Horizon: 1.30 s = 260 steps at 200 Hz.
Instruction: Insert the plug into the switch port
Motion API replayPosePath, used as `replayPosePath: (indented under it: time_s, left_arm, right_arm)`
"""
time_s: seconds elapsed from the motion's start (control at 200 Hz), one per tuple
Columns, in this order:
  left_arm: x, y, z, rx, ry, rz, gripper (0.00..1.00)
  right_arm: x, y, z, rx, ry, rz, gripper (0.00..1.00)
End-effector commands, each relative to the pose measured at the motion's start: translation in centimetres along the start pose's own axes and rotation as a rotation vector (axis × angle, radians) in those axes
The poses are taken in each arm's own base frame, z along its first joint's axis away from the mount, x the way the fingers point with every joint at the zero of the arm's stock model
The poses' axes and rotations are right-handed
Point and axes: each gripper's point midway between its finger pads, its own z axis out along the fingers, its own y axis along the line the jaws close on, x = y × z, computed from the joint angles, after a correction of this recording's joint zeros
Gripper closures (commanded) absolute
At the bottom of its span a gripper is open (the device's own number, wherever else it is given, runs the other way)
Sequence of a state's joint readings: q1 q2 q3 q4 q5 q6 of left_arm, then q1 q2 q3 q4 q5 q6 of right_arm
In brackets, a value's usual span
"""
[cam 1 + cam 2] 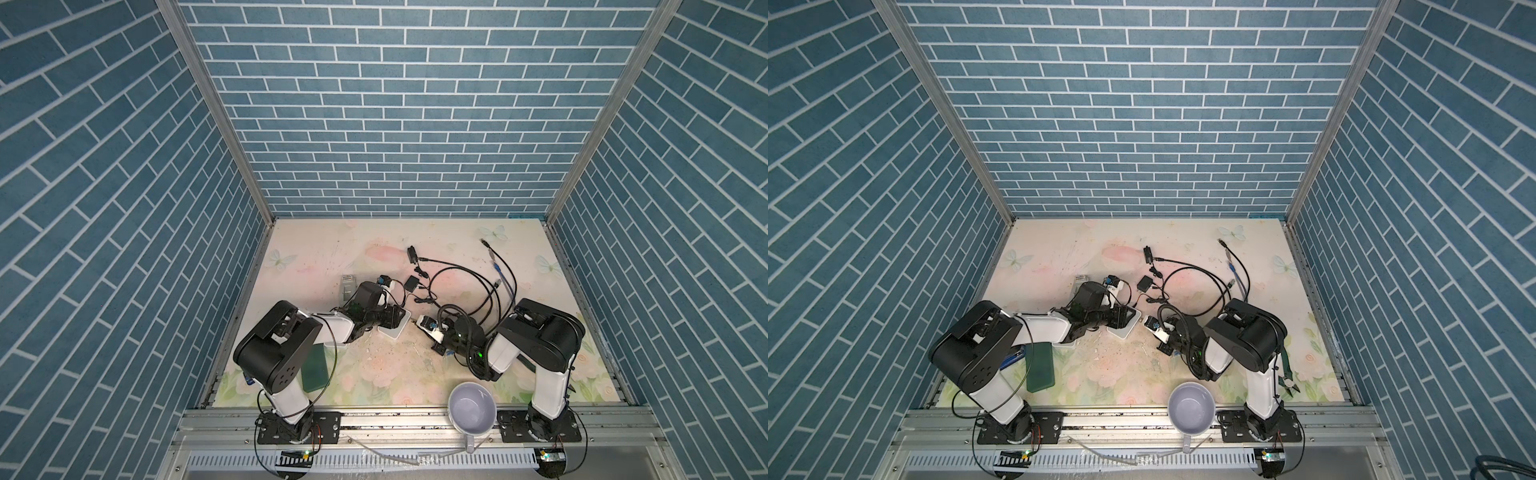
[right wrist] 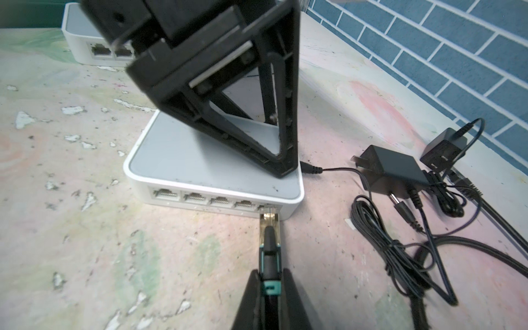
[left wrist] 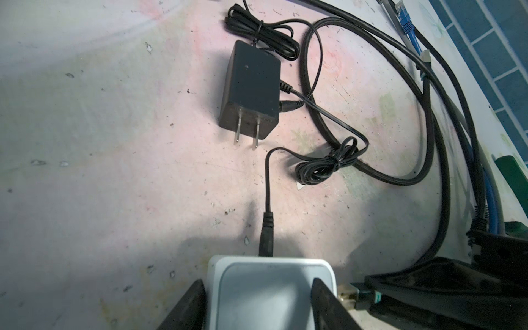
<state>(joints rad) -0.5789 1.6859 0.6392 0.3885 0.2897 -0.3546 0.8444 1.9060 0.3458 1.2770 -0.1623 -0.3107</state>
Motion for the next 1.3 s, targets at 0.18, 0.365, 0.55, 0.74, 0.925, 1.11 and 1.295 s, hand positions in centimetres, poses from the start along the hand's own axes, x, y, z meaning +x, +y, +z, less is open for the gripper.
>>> replayPosePath:
  time_s: [0.18, 0.365, 0.55, 0.74, 0.925, 1.11, 1.295]
  left_arm:
    - [3.0, 0.4, 0.6, 0.012, 0.095, -0.022, 0.41]
    - [3.3, 0.1, 0.6, 0.032, 0.095, -0.021, 0.42]
    - [3.3, -0.2, 0.6, 0.051, 0.09, -0.024, 0.42]
    - [3.4, -0.4, 0.6, 0.066, 0.091, -0.026, 0.43]
    - [3.5, -0.4, 0.4, 0.068, 0.085, -0.018, 0.43]
    - [4.2, 0.0, 0.4, 0.049, 0.109, 0.002, 0.43]
    - [4.3, 0.0, 0.5, 0.051, 0.119, 0.012, 0.43]
  right_arm:
    - [-2.7, -1.3, 1.6, 0.05, -0.075, 0.044, 1.0]
    - [-3.8, -1.1, 1.8, 0.019, -0.097, 0.048, 1.0]
    - [-5.3, -0.5, 2.1, -0.044, -0.115, 0.054, 1.0]
    - [-6.8, -1.0, 2.3, -0.038, -0.156, 0.074, 1.0]
    - [-7.9, -1.8, 2.4, -0.012, -0.175, 0.118, 1.0]
    - [-8.6, -2.3, 2.1, -0.001, -0.171, 0.12, 1.0]
    - [-9.6, -2.5, 2.1, -0.006, -0.194, 0.133, 1.0]
